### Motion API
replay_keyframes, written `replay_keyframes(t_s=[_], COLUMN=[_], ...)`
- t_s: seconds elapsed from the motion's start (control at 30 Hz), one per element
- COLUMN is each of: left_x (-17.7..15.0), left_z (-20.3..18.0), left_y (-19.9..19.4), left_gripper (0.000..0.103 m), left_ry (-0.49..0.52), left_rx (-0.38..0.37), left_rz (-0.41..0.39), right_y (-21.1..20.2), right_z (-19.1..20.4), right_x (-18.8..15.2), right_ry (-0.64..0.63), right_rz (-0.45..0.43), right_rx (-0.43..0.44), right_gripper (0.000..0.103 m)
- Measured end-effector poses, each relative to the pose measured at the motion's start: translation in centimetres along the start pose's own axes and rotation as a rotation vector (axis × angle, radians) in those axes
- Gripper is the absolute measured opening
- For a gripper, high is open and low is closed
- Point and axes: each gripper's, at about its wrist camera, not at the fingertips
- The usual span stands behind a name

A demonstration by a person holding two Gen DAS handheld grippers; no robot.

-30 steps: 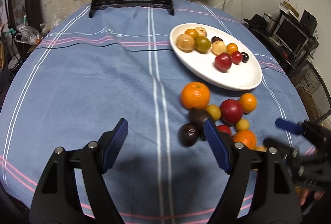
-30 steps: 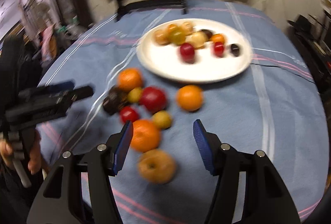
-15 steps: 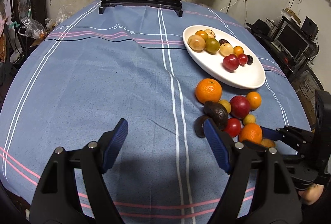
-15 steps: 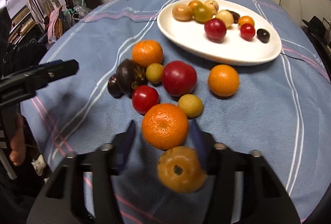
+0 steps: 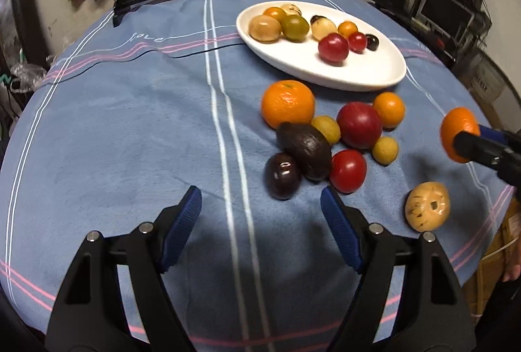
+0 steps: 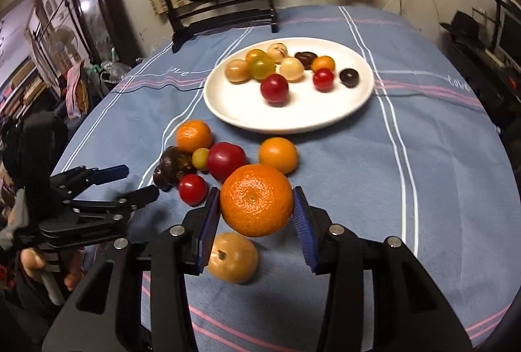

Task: Organize fruits
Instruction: 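Grasp an orange with right gripper while left grasps a dark purple plum, then carry both held fruits onto the white plate and open both grippers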

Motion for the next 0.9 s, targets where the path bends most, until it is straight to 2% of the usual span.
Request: replay_keyframes(t_s=[0.1,0.3,0.37,0.4,0.6,0.9], left_x=[0.2,0.4,0.4,0.4,-0.1,-0.4], left_z=[-0.2,0.2,0.1,0.1,0.7,-0.9], left_y=[0.7,2.2,2.1,2.0,0.7,-3.5], left_gripper=[0.065,0.06,0.039,0.025,0.025,0.025], left_ry=[0.019,0.018,0.022,0.018,-0.012,0.03], left_rx=[-0.012,-0.053,-0.055,-0.062,-0.088,-0.109], left_rz=[-0.001,0.019,0.011,0.007,-0.011,-0.092], right_y=[-0.3,-1.0,-1.0,-1.0,-1.0,-0.8], right_z=[-0.4,-1.0,-1.1,-1.2,-0.9,0.0], right_x=[-0.3,-0.8,-0.8,-0.8,-0.6,-0.5], right_ry=[0.018,0.041,0.047,0.049,0.046,0.027], right_rz=[-0.004,-0.013,-0.012,-0.011,-0.01,-0.008], right_rx=[0.012,0.021,0.018,0.019,0.027,0.034], right_gripper=[0.045,0.045,0.045,0.045,0.045,0.045])
Point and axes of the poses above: each gripper's, at about its wrist camera, not at the fingertips, and y roughly the way its jaws point, z to its left, x to its top, and after that the axes turned 15 degrees about -x, right-handed
